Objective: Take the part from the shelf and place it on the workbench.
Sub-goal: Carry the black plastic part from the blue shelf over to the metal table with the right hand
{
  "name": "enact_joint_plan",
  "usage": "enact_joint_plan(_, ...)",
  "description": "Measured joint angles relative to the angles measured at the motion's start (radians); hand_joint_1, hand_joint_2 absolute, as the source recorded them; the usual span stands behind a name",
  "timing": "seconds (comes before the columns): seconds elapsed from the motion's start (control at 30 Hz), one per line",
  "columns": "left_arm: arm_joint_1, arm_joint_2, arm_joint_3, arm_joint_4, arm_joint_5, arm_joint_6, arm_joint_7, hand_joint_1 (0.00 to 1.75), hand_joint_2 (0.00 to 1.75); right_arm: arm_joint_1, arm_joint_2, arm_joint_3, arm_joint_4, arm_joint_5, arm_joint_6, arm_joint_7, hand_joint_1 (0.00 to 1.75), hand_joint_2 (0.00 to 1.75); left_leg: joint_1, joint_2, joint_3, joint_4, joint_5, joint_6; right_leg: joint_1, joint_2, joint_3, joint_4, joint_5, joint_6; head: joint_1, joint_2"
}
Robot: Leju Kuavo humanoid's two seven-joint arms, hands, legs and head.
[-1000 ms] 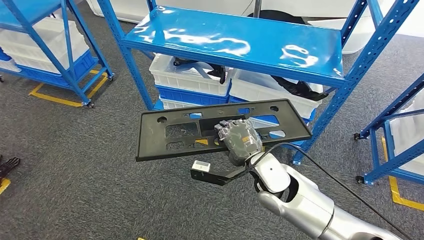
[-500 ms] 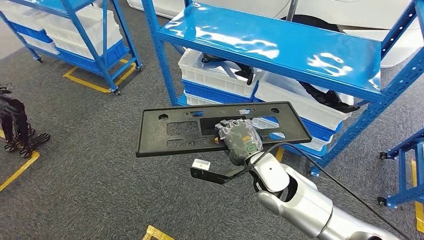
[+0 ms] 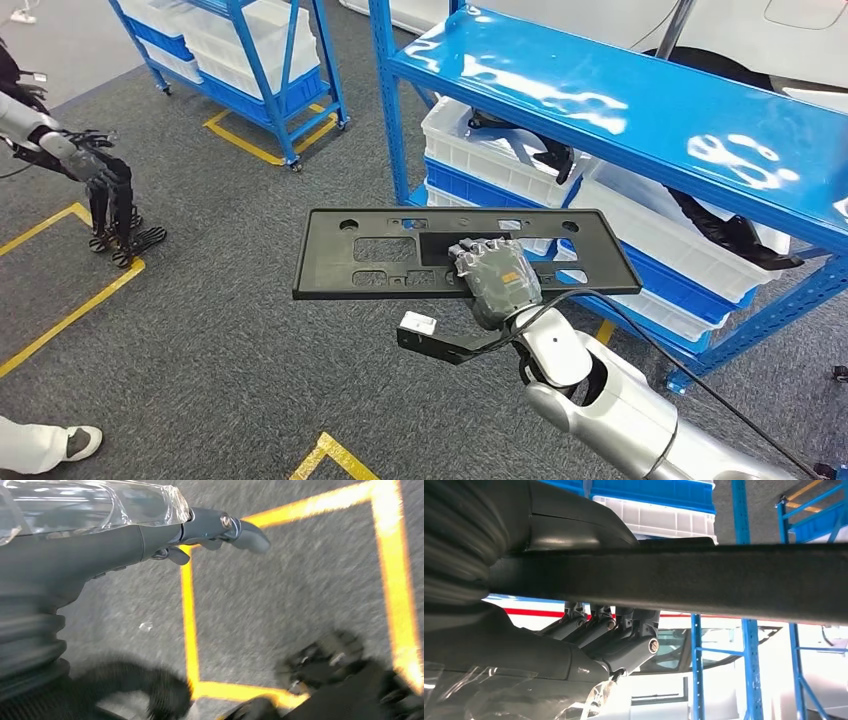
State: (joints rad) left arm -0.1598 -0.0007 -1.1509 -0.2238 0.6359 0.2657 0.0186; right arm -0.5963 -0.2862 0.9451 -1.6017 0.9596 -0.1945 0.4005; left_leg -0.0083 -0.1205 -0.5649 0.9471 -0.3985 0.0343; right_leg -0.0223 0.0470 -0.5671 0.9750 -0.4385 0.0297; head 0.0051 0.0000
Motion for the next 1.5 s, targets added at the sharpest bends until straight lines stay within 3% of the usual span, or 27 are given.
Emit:
enact_joint_plan(0.07,0.011,0.005,0.0,0.0,0.003,-0.003,0.014,0.0,1.75,0.0,-0.005,-0.009,-0.003,0.0,0.0,0.005,1.75,1.75,0.0,0.029,-0.021,0.036,-0.02,-0.013,-0.002,-0.023,0.002,-0.003,0.001,-0.011,-0.003,0.0)
enact_joint_plan(0.13,0.014,0.007,0.0,0.0,0.006,-0.007,0.026,0.0,1.75,0.0,-0.01,-0.015,-0.005,-0.004,0.0,0.01,1.75,1.75,0.002,0.081,-0.077,0.149,-0.073,-0.028,-0.003,-0.045,0.004,-0.004,-0.001,-0.019,-0.006,0.0)
enact_joint_plan(0.2,0.015,0.008,0.0,0.0,0.005,-0.007,0.028,0.0,1.75,0.003,-0.016,-0.017,-0.005,-0.007,0.001,0.013,1.75,1.75,0.009,0.102,-0.147,0.282,-0.117,-0.037,-0.001,-0.068,0.005,-0.004,-0.003,-0.022,-0.007,0.0)
enact_joint_plan(0.23,0.016,0.008,0.0,0.0,0.002,-0.005,0.026,0.0,1.75,0.005,-0.019,-0.017,-0.005,-0.007,0.001,0.014,1.75,1.75,0.011,0.107,-0.164,0.31,-0.118,-0.038,-0.001,-0.08,0.006,-0.004,-0.005,-0.021,-0.008,0.0)
enact_joint_plan(0.27,0.017,0.009,0.0,0.0,0.001,-0.002,0.024,0.0,1.75,0.007,-0.02,-0.018,-0.006,-0.007,0.002,0.014,1.75,1.75,0.012,0.111,-0.159,0.293,-0.1,-0.038,-0.001,-0.091,0.008,-0.004,-0.007,-0.02,-0.008,0.0)
enact_joint_plan(0.3,0.017,0.01,0.0,0.0,0.001,0.001,0.022,0.0,1.75,0.008,-0.022,-0.018,-0.007,-0.006,0.002,0.016,1.75,1.75,0.012,0.116,-0.135,0.24,-0.069,-0.035,-0.001,-0.102,0.01,-0.004,-0.01,-0.019,-0.008,0.0)
enact_joint_plan(0.37,0.018,0.012,0.001,0.0,0.003,0.004,0.016,0.0,1.75,0.008,-0.023,-0.023,-0.011,-0.006,0.003,0.018,1.75,1.75,0.003,0.153,-0.058,0.086,-0.007,-0.024,0.002,-0.12,0.018,-0.005,-0.016,-0.014,-0.008,0.0)
enact_joint_plan(0.43,0.018,0.014,0.001,0.0,-0.001,0.004,0.01,0.0,1.75,0.009,-0.025,-0.029,-0.014,-0.007,0.003,0.02,1.75,1.75,-0.009,0.18,-0.019,0.004,0.015,-0.011,0.006,-0.136,0.023,-0.005,-0.02,-0.006,-0.007,0.0)
enact_joint_plan(0.5,0.018,0.016,0.001,0.0,-0.005,0.002,0.007,0.0,1.75,0.012,-0.026,-0.033,-0.015,-0.007,0.003,0.02,1.75,1.75,-0.013,0.165,-0.02,-0.002,0.015,-0.003,0.008,-0.154,0.026,-0.009,-0.023,0.003,-0.007,0.0)
enact_joint_plan(0.57,0.018,0.017,0.001,0.0,-0.006,0.001,0.005,0.0,1.75,0.014,-0.028,-0.034,-0.019,-0.007,0.002,0.02,1.75,1.75,-0.009,0.143,-0.016,-0.01,0.02,0.008,0.006,-0.136,0.024,0.008,-0.04,0.011,-0.007,0.0)
enact_joint_plan(0.63,0.015,0.017,0.0,0.0,-0.006,0.003,0.002,0.0,1.75,0.016,-0.031,-0.037,-0.021,-0.007,0.002,0.019,1.75,1.75,-0.003,0.123,-0.01,-0.015,0.025,0.018,0.004,-0.085,-0.015,0.097,-0.092,0.014,-0.006,0.0)
enact_joint_plan(0.7,0.009,0.017,0.0,0.0,-0.006,0.004,-0.001,0.0,1.75,0.023,-0.034,-0.037,-0.021,-0.006,0.0,0.019,1.75,1.75,-0.003,0.099,-0.009,-0.015,0.025,0.023,0.005,-0.056,-0.087,0.237,-0.148,0.015,-0.005,0.0)
enact_joint_plan(0.73,0.008,0.017,0.0,0.0,-0.006,0.003,0.002,0.0,1.75,0.029,-0.036,-0.037,-0.021,-0.007,0.0,0.019,1.75,1.75,-0.003,0.085,-0.008,-0.015,0.024,0.023,0.005,-0.051,-0.115,0.285,-0.157,0.017,-0.005,0.0)
enact_joint_plan(0.77,0.007,0.017,0.0,0.0,-0.007,0.001,0.006,0.0,1.75,0.034,-0.037,-0.038,-0.021,-0.007,0.0,0.019,1.75,1.75,-0.002,0.069,-0.007,-0.014,0.024,0.024,0.004,-0.049,-0.127,0.298,-0.147,0.018,-0.005,0.0)
enact_joint_plan(0.8,0.008,0.017,0.0,0.0,-0.007,-0.001,0.012,0.0,1.75,0.037,-0.038,-0.038,-0.021,-0.008,0.0,0.019,1.75,1.75,-0.001,0.054,-0.005,-0.013,0.023,0.023,0.003,-0.046,-0.12,0.269,-0.117,0.019,-0.005,0.0)
enact_joint_plan(0.83,0.008,0.017,0.0,0.0,-0.007,-0.003,0.018,0.0,1.75,0.038,-0.039,-0.039,-0.021,-0.008,0.0,0.019,1.75,1.75,0.0,0.04,-0.004,-0.01,0.022,0.02,0.0,-0.037,-0.094,0.202,-0.075,0.02,-0.005,0.0)
enact_joint_plan(0.9,0.008,0.017,0.0,0.0,-0.006,-0.005,0.026,0.0,1.75,0.038,-0.041,-0.043,-0.021,-0.007,-0.001,0.018,1.75,1.75,0.001,0.013,-0.009,0.001,0.015,0.011,-0.009,0.007,-0.038,0.067,-0.013,0.021,-0.005,0.0)
enact_joint_plan(0.97,0.009,0.018,0.0,0.0,-0.004,-0.006,0.028,0.0,1.75,0.038,-0.044,-0.047,-0.021,-0.006,-0.001,0.018,1.75,1.75,0.003,-0.009,-0.019,0.01,0.011,0.001,-0.009,0.028,-0.017,0.015,-0.001,0.017,-0.006,0.0)
enact_joint_plan(1.03,0.013,0.021,0.001,0.0,-0.004,-0.008,0.028,0.0,1.75,0.036,-0.045,-0.051,-0.022,-0.005,-0.001,0.018,1.75,1.75,0.007,-0.029,-0.026,0.01,0.012,-0.009,-0.005,0.005,-0.015,0.013,-0.001,0.006,-0.006,0.0)
enact_joint_plan(1.07,0.015,0.023,0.001,0.0,-0.004,-0.009,0.028,0.0,1.75,0.034,-0.045,-0.053,-0.024,-0.005,-0.001,0.018,1.75,1.75,0.007,-0.021,-0.028,0.014,0.01,-0.015,-0.005,-0.007,-0.012,0.012,0.0,-0.001,-0.006,0.0)
enact_joint_plan(1.13,0.014,0.026,0.0,0.0,-0.005,-0.011,0.027,0.0,1.75,0.03,-0.046,-0.059,-0.027,-0.004,-0.001,0.018,1.75,1.75,0.005,0.03,-0.052,0.069,-0.021,-0.026,-0.009,-0.032,-0.005,0.009,-0.002,-0.012,-0.009,0.0)
enact_joint_plan(1.2,0.01,0.025,0.0,0.0,-0.005,-0.011,0.027,0.0,1.75,0.03,-0.046,-0.062,-0.029,-0.004,0.0,0.018,1.75,1.75,0.009,0.088,-0.12,0.207,-0.083,-0.038,-0.005,-0.055,-0.001,0.009,-0.006,-0.019,-0.013,0.0)
enact_joint_plan(1.27,0.009,0.025,0.0,0.0,-0.006,-0.011,0.025,0.0,1.75,0.03,-0.047,-0.062,-0.029,-0.002,0.002,0.017,1.75,1.75,0.014,0.104,-0.177,0.314,-0.114,-0.044,-0.002,-0.079,0.0,0.01,-0.01,-0.02,-0.013,0.0)
enact_joint_plan(1.3,0.008,0.025,0.0,0.0,-0.007,-0.011,0.023,0.0,1.75,0.03,-0.046,-0.062,-0.029,0.0,0.004,0.017,1.75,1.75,0.015,0.106,-0.177,0.308,-0.103,-0.044,-0.002,-0.09,0.001,0.01,-0.011,-0.019,-0.013,0.0)
enact_joint_plan(1.33,0.006,0.025,0.0,0.0,-0.009,-0.011,0.022,0.0,1.75,0.03,-0.046,-0.062,-0.029,0.001,0.004,0.017,1.75,1.75,0.014,0.111,-0.155,0.261,-0.075,-0.041,-0.001,-0.102,0.004,0.01,-0.014,-0.018,-0.013,0.0)
enact_joint_plan(1.43,0.0,0.025,0.0,0.0,-0.018,-0.013,0.021,0.0,1.75,0.027,-0.045,-0.062,-0.029,0.005,0.005,0.017,1.75,1.75,0.0,0.162,-0.053,0.058,0.006,-0.022,0.004,-0.133,0.015,0.01,-0.023,-0.01,-0.013,0.0)
enact_joint_plan(1.5,-0.003,0.025,0.0,0.0,-0.024,-0.014,0.02,0.0,1.75,0.026,-0.044,-0.062,-0.029,0.009,0.004,0.017,1.75,1.75,-0.012,0.176,-0.035,0.014,0.013,-0.009,0.007,-0.151,0.019,0.008,-0.029,-0.001,-0.012,0.0)
